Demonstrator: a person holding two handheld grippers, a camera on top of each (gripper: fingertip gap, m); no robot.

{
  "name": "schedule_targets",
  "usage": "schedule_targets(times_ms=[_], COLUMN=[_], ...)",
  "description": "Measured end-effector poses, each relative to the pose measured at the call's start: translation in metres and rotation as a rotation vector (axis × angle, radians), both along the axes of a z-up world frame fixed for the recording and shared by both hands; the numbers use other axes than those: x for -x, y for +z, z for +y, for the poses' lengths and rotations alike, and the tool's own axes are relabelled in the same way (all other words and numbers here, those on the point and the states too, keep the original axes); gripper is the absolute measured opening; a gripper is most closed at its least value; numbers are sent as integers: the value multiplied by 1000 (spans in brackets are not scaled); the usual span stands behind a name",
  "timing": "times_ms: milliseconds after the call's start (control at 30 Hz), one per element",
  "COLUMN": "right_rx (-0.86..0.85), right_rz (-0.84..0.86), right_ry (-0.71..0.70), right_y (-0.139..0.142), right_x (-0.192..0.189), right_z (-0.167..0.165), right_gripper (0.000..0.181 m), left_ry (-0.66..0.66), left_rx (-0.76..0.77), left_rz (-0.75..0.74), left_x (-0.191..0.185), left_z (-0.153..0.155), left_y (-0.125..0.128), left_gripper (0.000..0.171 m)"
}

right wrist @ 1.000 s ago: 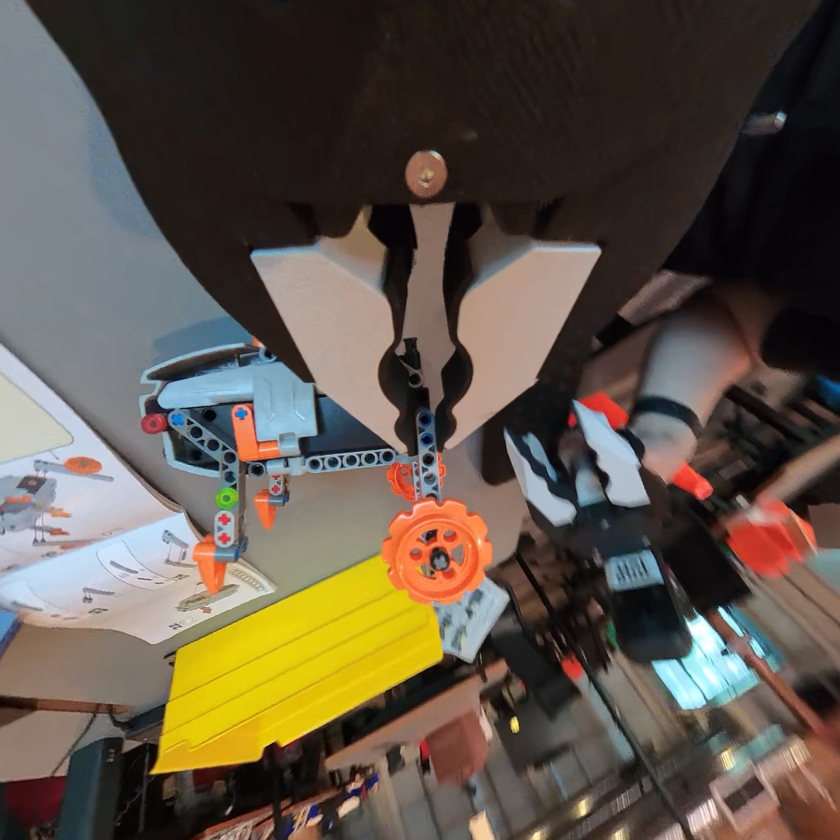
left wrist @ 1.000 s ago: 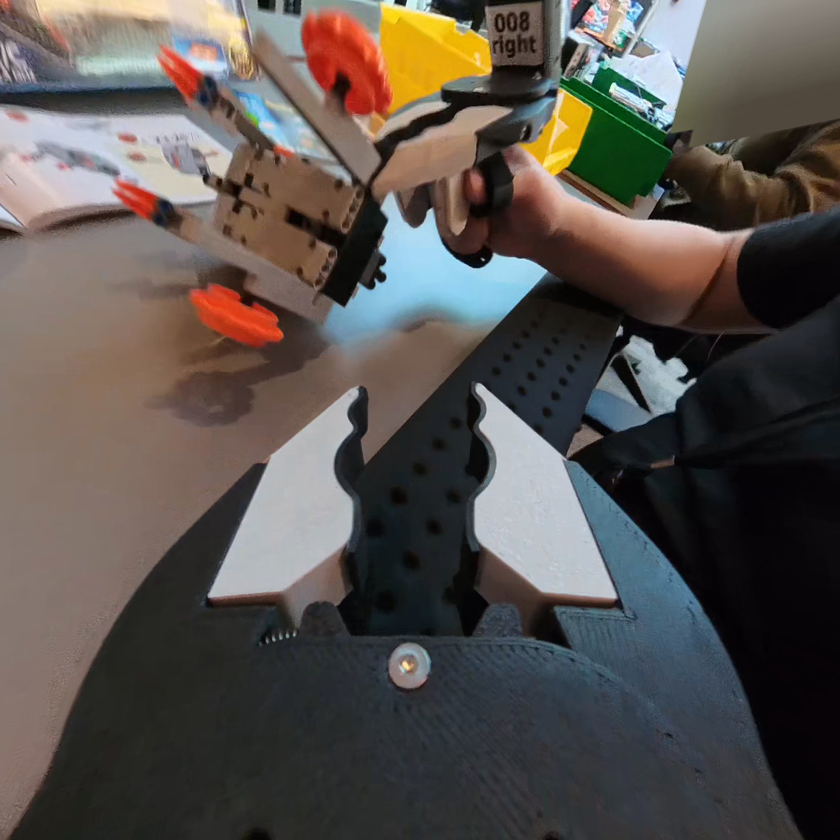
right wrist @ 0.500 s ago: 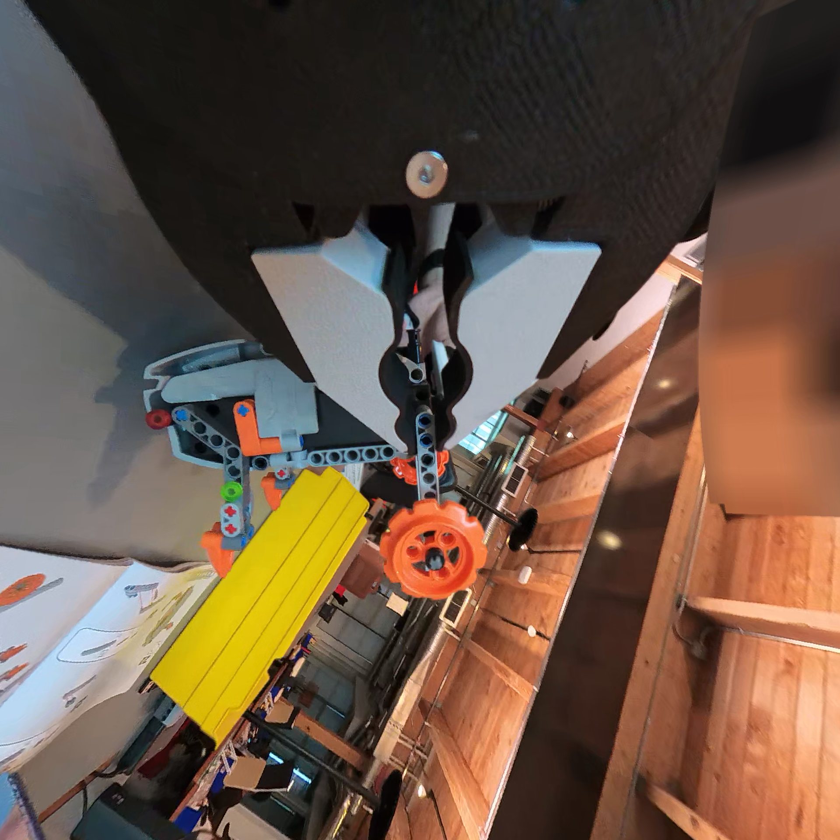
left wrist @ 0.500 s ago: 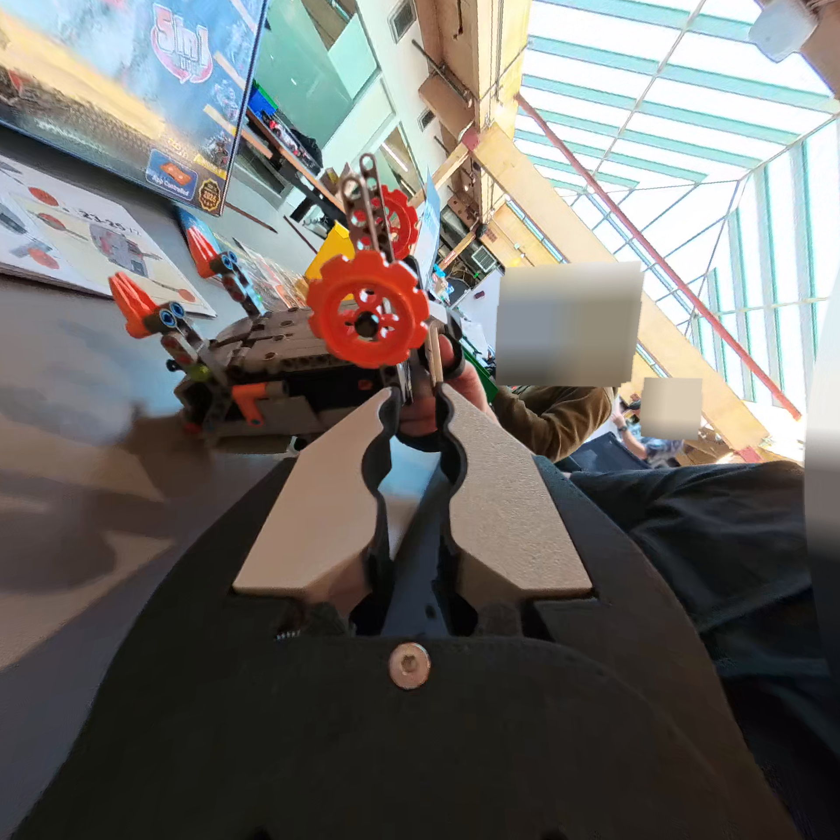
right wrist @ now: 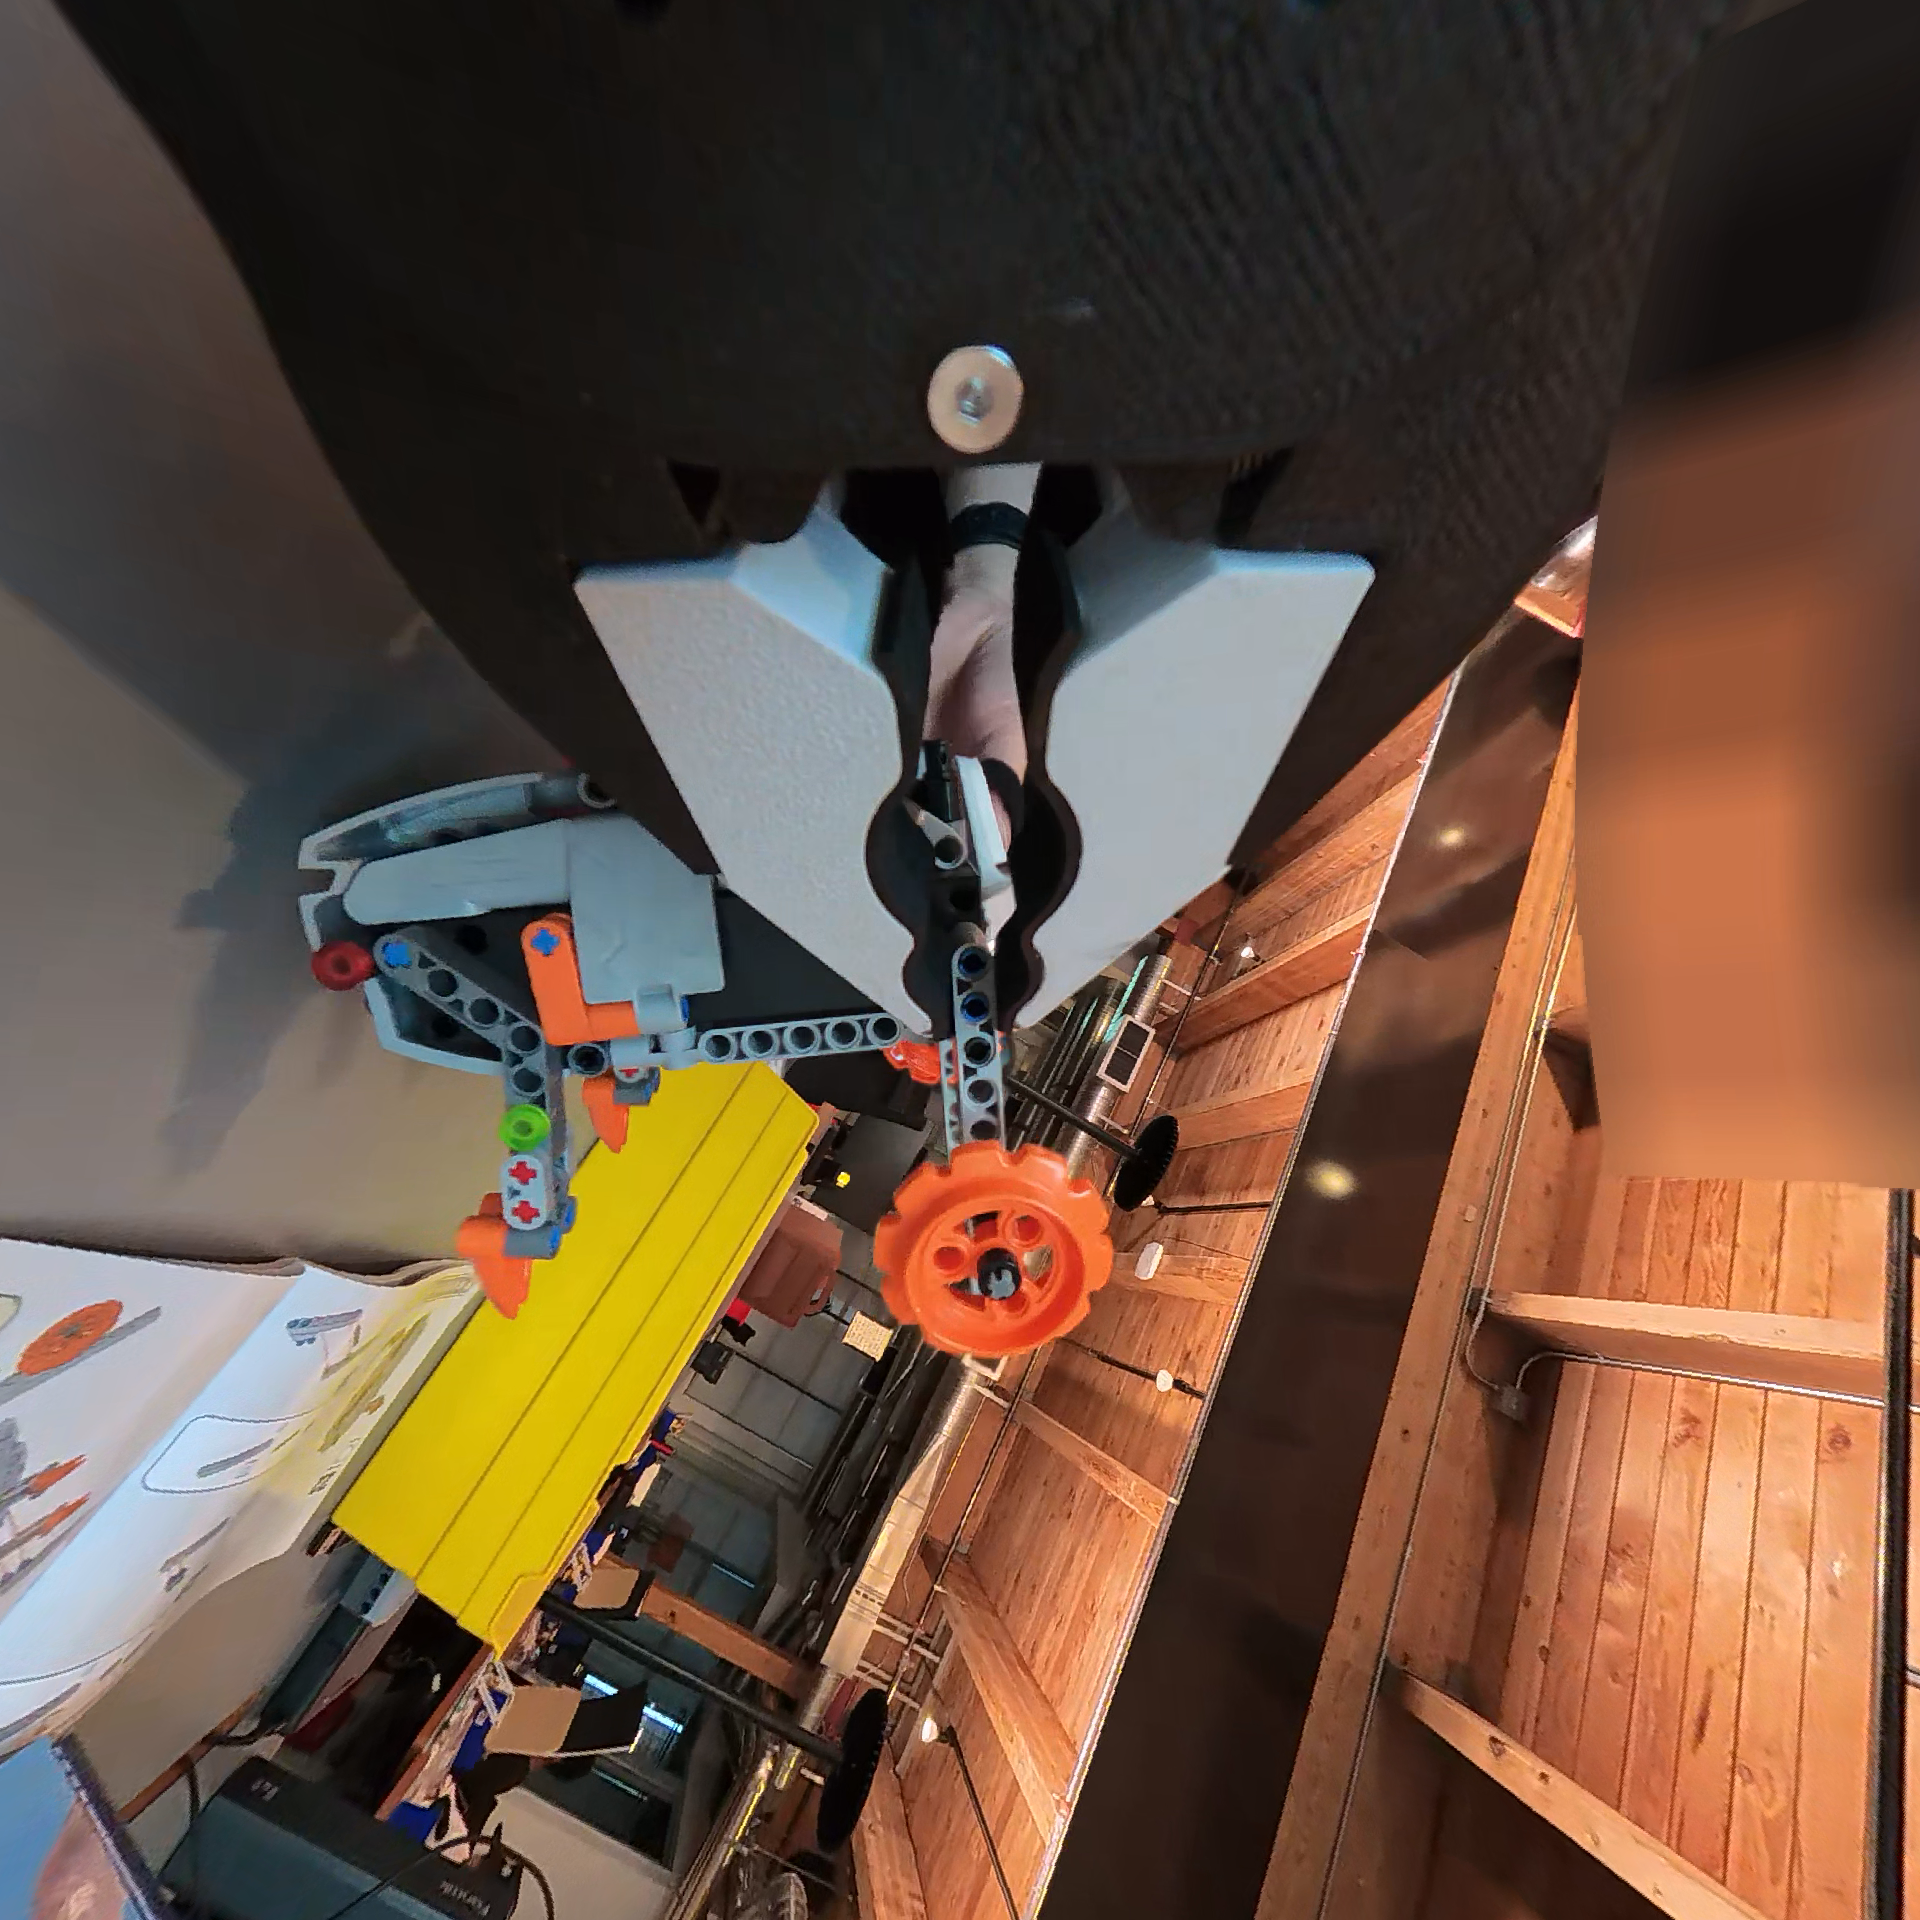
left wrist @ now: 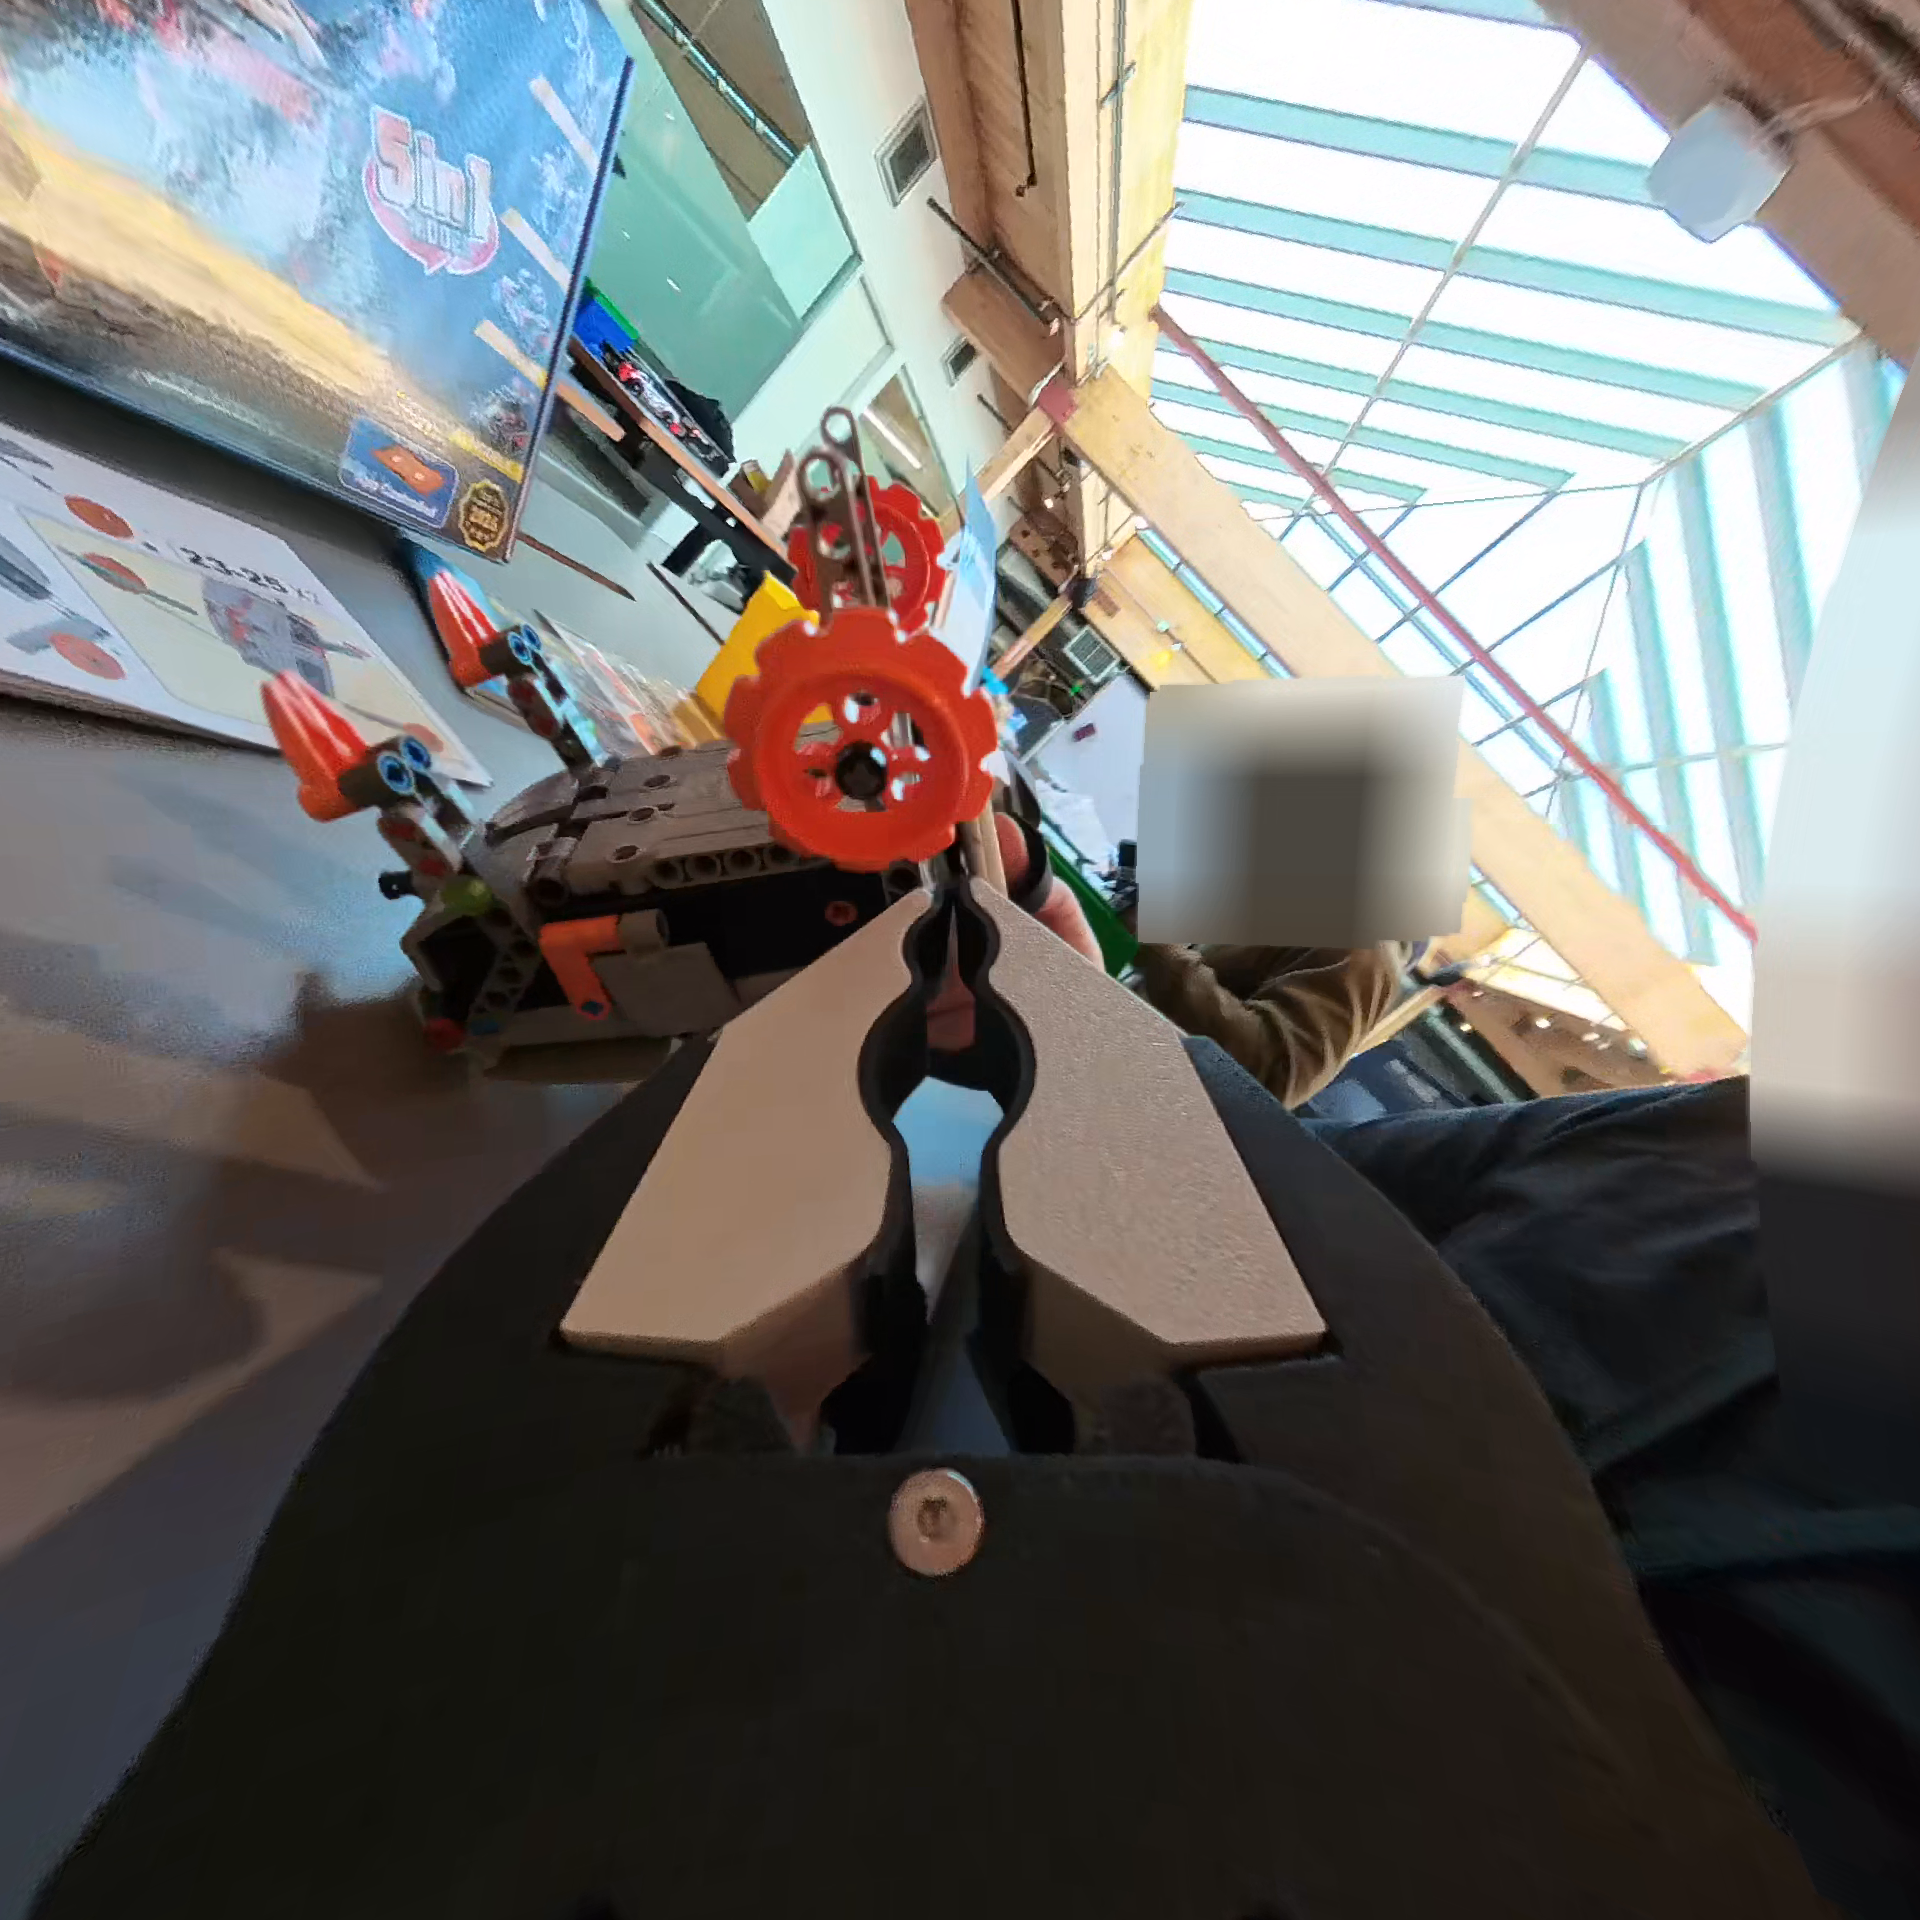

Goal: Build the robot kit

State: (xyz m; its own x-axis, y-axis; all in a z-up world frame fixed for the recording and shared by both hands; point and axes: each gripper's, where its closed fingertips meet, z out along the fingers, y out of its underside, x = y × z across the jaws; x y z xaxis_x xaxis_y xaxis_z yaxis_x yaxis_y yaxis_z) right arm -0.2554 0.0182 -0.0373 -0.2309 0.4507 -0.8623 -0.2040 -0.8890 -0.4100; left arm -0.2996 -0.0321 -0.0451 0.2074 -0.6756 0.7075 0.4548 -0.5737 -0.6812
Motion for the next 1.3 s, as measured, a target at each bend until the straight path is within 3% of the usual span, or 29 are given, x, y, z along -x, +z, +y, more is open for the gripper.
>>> schedule_targets(times_ms=[267,467,600,733,800,900,967,1100,1300], right_rx=[12,10,30,36,39,48,46,43,50], right_rz=[6,7,24,28,29,36,36,34,36], right_ry=[-4,-12,-12,-6,1,5,5,9,24], right_y=[0,-1,-1,0,-1,-1,-1,-1,-2], right_x=[4,1,1,4,4,4,4,5,7], right_z=[0,1,1,-1,-2,-2,-2,-3,-8], right_gripper=[6,6,6,6,6,6,6,6,6], left_ry=[-49,-14,96,236,287,261,265,287,145], left_rx=[28,31,-6,-71,-105,-114,-96,-113,2], left_rz=[-49,20,180,519,602,579,575,524,274], left_x=[-17,-14,-4,3,5,-1,-1,1,-8], left_z=[-5,-4,-6,-4,-2,-2,-1,0,3], left_y=[0,-4,-11,-27,-28,-28,-30,-23,-20], left_gripper=[0,0,0,0,7,14,27,32,14])
